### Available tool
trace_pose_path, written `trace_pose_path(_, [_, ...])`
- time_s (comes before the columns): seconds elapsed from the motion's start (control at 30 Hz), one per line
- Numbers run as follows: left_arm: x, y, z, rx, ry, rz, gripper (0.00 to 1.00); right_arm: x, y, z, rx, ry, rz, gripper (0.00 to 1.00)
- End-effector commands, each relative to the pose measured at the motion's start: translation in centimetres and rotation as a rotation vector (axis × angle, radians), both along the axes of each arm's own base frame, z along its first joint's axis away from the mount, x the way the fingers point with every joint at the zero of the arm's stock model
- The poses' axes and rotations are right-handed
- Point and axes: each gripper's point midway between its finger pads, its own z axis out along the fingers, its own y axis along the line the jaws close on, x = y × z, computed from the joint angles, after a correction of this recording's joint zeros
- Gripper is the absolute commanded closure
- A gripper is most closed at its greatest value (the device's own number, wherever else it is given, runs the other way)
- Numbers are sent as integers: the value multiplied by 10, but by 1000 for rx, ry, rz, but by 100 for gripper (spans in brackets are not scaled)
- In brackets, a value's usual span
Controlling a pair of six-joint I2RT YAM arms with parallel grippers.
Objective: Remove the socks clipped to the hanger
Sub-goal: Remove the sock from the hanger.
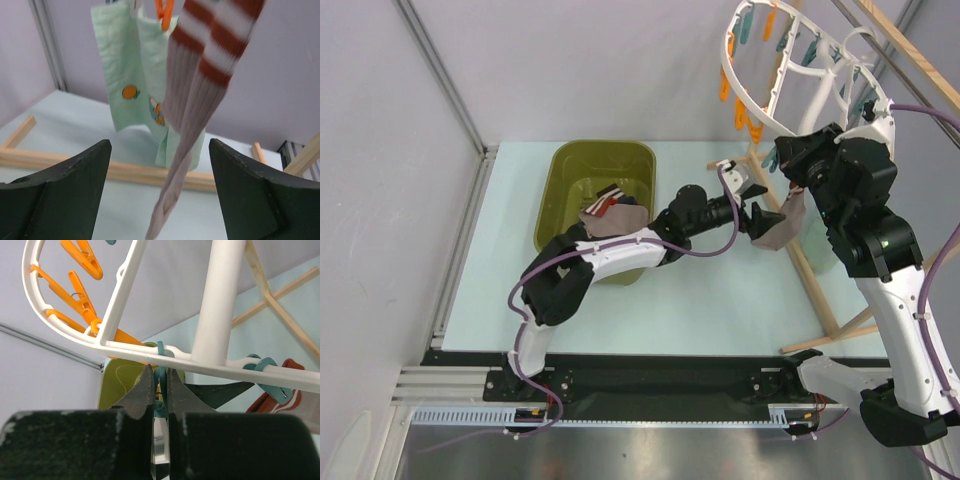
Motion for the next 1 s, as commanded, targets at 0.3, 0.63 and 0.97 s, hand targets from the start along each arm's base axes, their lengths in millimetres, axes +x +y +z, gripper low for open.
trace_pose_path(0.3, [-38, -48, 75, -157, -138, -83, 57, -2, 4, 2, 42, -33, 52, 99])
trace_pose_path(0.63, [-33, -41, 97, -134, -94, -37, 100, -22, -16, -4, -6, 0, 5, 31])
trace_pose_path(0.97, [-37, -36, 110, -92, -5, -50, 100, -71, -56, -6, -148, -5, -87, 4])
